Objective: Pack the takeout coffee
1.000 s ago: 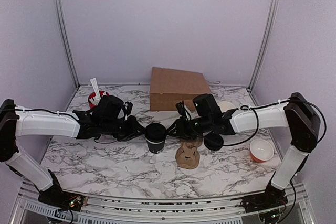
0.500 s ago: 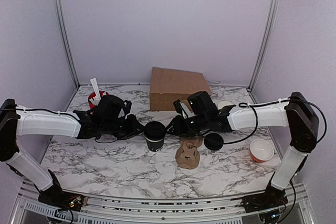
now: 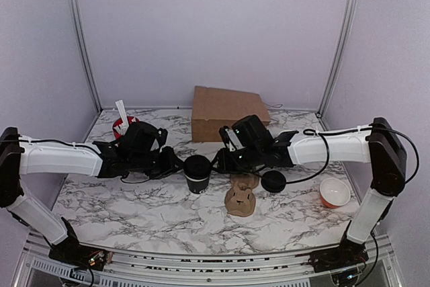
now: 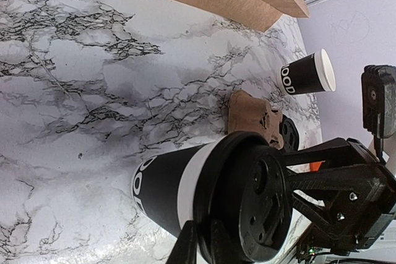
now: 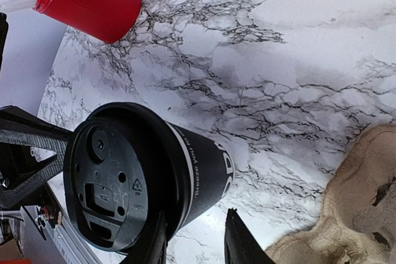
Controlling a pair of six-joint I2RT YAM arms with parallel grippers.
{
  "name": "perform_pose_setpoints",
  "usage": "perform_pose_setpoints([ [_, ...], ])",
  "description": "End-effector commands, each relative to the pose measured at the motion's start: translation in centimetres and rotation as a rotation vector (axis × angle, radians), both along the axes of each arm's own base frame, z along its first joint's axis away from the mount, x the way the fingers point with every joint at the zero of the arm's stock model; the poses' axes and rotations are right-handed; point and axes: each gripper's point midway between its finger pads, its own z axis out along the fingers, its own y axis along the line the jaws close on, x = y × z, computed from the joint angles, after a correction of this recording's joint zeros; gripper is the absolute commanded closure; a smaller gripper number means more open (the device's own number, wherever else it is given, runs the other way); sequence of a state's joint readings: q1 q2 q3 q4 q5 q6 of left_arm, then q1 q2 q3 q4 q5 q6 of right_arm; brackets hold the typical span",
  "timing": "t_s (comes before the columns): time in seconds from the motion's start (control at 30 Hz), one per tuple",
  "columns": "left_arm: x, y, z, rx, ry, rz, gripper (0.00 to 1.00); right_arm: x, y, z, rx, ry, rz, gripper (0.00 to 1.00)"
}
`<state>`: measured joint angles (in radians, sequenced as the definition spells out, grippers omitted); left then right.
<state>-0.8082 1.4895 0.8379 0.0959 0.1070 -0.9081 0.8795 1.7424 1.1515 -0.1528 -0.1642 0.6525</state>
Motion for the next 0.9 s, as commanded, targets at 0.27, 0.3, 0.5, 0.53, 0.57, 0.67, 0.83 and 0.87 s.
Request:
perform_pose_setpoints([
  [0.27, -2.0, -0.9, 0.3, 0.059, 0.014, -0.113, 0.93, -1.2, -0.1, 1.9, -0.02, -0.034, 0.009, 0.66],
  [0.3, -2.0, -0.9, 0.4, 0.061, 0.012, -0.117, 0.93, -1.2, -0.2, 2.0, -0.019, -0.035, 0.005, 0.66],
  [0.5, -1.9, -0.9, 0.4, 0.077, 0.006, -0.123, 0.93, -1.1, -0.6, 2.0, -0.022, -0.041, -0.013, 0.66],
  [0.53, -1.9, -0.9, 0.2, 0.083, 0.01, -0.125, 0.93, -1.1, -0.7, 1.9, -0.025, -0.041, -0.014, 0.66],
  [0.57, -1.9, -0.9, 0.0, 0.087, 0.013, -0.125, 0.93, -1.1, -0.7, 1.8, -0.028, -0.04, -0.014, 0.66],
  [0.67, -1.9, -0.6, -1.1, 0.111, 0.028, -0.119, 0.93, -1.2, -0.7, 1.2, -0.04, -0.031, -0.003, 0.66],
  [0.83, -2.0, -0.1, -2.4, 0.147, 0.044, -0.105, 0.95, -1.5, -0.7, -0.4, -0.068, -0.006, 0.012, 0.65],
  [0.87, -1.9, 0.0, -2.5, 0.152, 0.042, -0.102, 0.95, -1.5, -0.7, -0.6, -0.073, -0.005, 0.013, 0.65],
])
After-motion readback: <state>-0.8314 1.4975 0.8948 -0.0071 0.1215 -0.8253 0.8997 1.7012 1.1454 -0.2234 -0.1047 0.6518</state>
